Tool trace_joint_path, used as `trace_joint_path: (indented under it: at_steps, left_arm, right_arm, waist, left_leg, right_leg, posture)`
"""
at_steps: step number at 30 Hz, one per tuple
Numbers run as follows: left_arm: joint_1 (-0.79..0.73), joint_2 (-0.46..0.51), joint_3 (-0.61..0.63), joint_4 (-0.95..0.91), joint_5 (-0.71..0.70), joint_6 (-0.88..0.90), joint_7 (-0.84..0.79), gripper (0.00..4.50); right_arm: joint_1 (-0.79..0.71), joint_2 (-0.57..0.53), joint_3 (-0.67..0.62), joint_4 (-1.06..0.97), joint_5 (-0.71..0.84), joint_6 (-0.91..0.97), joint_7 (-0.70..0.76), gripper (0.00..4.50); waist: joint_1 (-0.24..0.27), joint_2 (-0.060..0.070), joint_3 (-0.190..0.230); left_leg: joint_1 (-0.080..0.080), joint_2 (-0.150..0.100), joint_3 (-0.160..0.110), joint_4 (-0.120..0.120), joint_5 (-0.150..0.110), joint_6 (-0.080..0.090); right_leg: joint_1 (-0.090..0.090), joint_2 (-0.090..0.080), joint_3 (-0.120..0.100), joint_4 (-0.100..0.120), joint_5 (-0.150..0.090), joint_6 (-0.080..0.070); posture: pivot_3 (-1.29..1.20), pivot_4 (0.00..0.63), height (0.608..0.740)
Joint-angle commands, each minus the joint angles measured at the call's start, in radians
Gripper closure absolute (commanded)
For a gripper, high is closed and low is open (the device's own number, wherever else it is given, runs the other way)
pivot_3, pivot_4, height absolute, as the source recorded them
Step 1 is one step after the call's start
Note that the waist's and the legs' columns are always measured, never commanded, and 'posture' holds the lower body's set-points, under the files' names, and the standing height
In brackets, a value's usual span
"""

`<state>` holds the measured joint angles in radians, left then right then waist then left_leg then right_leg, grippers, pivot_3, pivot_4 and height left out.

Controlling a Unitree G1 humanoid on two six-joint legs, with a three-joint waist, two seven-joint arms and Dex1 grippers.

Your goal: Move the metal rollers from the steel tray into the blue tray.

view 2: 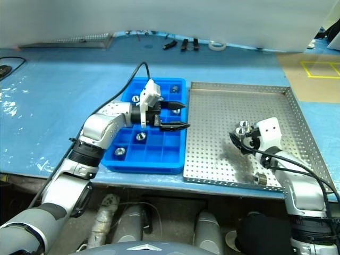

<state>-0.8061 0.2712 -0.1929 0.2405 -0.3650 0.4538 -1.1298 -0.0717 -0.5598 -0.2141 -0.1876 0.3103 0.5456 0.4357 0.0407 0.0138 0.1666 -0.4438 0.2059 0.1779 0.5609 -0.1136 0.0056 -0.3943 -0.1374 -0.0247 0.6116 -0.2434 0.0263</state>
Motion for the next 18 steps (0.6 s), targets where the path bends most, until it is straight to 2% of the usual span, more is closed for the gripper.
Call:
trace_joint_path:
  at_steps: [1, 15, 18]
  left_arm:
    - [-0.003, 0.002, -0.002, -0.036, -0.001, -0.005, -0.003, 0.14]
    - [0.013, 0.011, -0.009, -0.039, 0.017, -0.008, 0.01, 0.14]
    - [0.015, 0.012, -0.011, -0.034, 0.024, -0.013, 0.008, 0.1]
  right_arm:
    - [-0.038, 0.026, 0.012, 0.042, -0.04, -0.002, -0.051, 0.0]
    - [-0.096, 0.11, 0.024, 0.093, -0.091, -0.009, -0.138, 0.0]
    - [-0.097, 0.119, 0.02, 0.094, -0.099, -0.014, -0.147, 0.97]
  waist:
    - [0.0, 0.0, 0.0]
    - [0.0, 0.0, 0.0]
    - [0.0, 0.0, 0.0]
  left_leg:
    - [0.0, 0.0, 0.0, 0.0, 0.0, 0.0]
    - [0.0, 0.0, 0.0, 0.0, -0.001, -0.001]
    - [0.0, 0.0, 0.0, 0.0, -0.001, -0.002]
  right_leg:
    - [0.0, 0.0, 0.0, 0.0, 0.0, 0.0]
    - [0.0, 0.0, 0.0, 0.0, 0.0, 0.0]
    - [0.0, 0.0, 0.0, 0.0, 0.0, 0.0]
  posture:
    - [-0.23, 0.15, 0.74]
    - [-0.22, 0.15, 0.74]
    - [-0.22, 0.15, 0.74]
